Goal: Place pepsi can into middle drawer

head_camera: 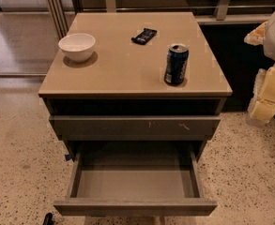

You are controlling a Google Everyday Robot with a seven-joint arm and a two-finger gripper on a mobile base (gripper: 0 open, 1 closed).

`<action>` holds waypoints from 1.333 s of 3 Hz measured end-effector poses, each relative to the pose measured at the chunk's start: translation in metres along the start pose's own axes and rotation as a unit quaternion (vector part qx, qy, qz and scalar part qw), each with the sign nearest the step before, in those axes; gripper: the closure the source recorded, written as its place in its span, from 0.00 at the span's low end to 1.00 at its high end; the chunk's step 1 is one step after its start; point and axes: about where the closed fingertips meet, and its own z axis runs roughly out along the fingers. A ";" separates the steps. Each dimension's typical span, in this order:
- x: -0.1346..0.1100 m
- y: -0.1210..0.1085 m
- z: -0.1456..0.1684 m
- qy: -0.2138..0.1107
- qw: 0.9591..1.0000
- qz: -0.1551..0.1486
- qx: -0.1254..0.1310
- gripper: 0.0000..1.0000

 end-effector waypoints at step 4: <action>-0.033 -0.103 0.049 -0.069 0.997 0.020 0.042 0.00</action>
Offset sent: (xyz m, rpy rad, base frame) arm 0.0903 -0.0036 -0.0066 0.0779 -0.1175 -0.0634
